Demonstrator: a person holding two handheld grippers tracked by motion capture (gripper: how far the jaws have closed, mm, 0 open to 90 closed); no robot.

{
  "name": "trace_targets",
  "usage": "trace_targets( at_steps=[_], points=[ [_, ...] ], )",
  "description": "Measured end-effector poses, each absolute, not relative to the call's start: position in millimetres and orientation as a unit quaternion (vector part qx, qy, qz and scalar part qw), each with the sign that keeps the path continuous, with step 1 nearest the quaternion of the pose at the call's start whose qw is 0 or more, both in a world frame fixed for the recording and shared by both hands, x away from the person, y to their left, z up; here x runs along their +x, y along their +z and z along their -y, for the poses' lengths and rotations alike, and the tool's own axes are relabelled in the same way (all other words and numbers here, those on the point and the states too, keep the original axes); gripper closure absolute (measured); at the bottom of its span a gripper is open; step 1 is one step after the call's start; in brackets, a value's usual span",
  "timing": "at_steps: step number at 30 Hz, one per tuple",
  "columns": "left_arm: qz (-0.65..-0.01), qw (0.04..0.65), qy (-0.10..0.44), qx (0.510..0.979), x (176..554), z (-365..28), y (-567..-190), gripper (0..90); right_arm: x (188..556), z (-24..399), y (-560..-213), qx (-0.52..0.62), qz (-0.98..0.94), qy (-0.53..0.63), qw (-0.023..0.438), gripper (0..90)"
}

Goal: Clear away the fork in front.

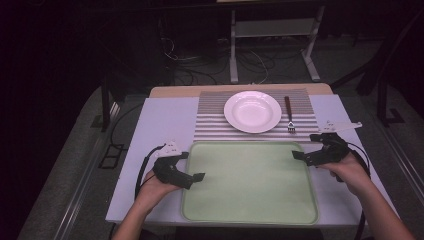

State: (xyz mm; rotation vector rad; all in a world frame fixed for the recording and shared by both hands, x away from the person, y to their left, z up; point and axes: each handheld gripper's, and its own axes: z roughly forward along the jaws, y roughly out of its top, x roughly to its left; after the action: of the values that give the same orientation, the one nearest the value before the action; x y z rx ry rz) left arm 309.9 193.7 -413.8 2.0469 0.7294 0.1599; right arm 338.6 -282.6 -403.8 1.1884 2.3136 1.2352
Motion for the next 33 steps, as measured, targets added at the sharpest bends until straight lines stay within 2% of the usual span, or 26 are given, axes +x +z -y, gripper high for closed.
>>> trace_targets(
  at_steps=[33],
  points=[
    [-0.291,0.465,0.079,0.832,308.1,-192.4,-414.1,0.0,394.1,283.7,-401.3,0.442,-0.791,0.4,0.135,0.0]
  ],
)
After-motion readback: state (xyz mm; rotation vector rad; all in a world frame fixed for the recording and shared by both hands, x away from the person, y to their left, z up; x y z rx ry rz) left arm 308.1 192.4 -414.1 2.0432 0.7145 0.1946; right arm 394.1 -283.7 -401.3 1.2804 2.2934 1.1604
